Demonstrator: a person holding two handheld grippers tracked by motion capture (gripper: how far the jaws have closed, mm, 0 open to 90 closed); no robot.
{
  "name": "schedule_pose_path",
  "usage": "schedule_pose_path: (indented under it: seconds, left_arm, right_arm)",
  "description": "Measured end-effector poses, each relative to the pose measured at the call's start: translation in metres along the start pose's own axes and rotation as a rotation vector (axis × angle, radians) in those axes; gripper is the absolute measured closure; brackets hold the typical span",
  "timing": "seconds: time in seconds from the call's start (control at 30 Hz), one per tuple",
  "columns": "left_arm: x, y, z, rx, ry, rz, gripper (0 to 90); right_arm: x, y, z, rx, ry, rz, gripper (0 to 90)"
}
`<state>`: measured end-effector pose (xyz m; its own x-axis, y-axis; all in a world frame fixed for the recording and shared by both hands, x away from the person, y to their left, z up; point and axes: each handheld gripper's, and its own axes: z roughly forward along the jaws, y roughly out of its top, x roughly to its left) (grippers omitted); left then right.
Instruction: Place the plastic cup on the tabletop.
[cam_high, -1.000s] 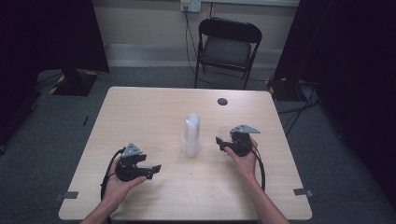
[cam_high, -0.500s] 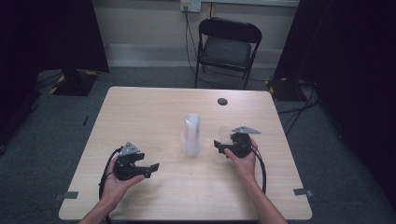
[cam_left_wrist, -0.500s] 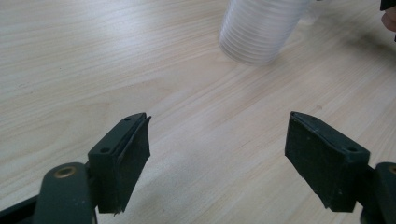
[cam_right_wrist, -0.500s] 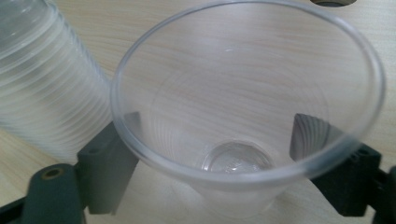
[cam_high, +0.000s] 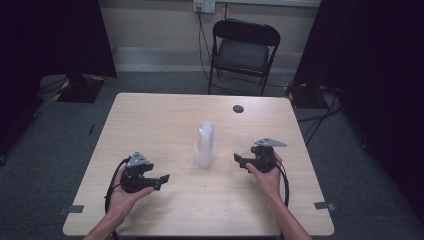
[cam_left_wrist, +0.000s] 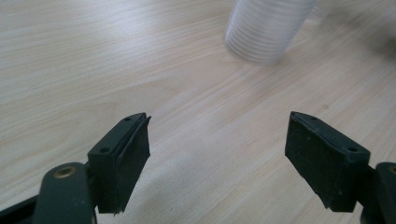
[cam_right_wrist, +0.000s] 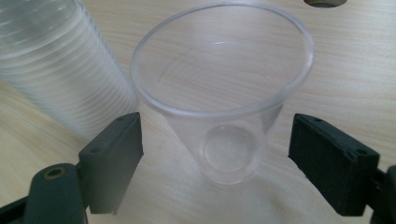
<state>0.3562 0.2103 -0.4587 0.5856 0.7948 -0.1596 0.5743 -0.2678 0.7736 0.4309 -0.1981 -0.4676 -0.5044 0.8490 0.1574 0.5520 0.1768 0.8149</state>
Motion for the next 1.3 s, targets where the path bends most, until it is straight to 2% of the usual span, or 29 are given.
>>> schedule_pose_path:
  seconds: [0.2,0.53,0.67,0.8,0.9,0.93,1.07,1.17,1.23,1.3]
  left_arm:
    - [0.001,0.0,-0.001,0.001,0.002,-0.01,21.9]
    - [0.003,-0.003,-0.006,-0.002,0.017,-0.021,22.0]
    - [0.001,-0.002,-0.007,-0.023,0.023,-0.019,22.1]
    - [-0.002,-0.003,-0.008,-0.008,0.031,0.002,22.2]
    - [-0.005,-0.003,-0.006,0.004,0.007,-0.032,22.2]
    - [-0.005,-0.002,-0.006,0.013,0.005,-0.028,22.2]
    - [-0.009,-0.003,-0.006,0.03,0.033,0.035,22.2]
    - [-0.009,-0.004,-0.003,0.041,0.022,0.025,22.2]
    - [-0.007,-0.006,-0.001,0.064,0.022,0.034,22.6]
    - [-0.007,-0.006,0.0,0.063,0.022,0.031,22.8]
  right_arm:
    - [-0.001,0.003,-0.016,-0.012,0.01,0.013,17.2]
    - [0.003,0.001,-0.043,-0.027,0.024,0.0,20.0]
    - [0.01,-0.005,-0.055,-0.018,0.025,-0.026,21.2]
    - [0.019,-0.014,-0.065,-0.01,0.052,-0.027,20.1]
    - [0.024,-0.019,-0.07,0.003,0.059,-0.037,19.8]
    - [0.025,-0.021,-0.072,0.012,0.057,-0.039,19.2]
    - [0.027,-0.03,-0.08,0.023,0.063,-0.032,17.4]
    - [0.024,-0.044,-0.083,0.024,0.063,-0.002,17.2]
    - [0.022,-0.051,-0.08,0.055,0.039,-0.028,17.0]
    - [0.019,-0.054,-0.077,0.072,0.035,-0.024,16.3]
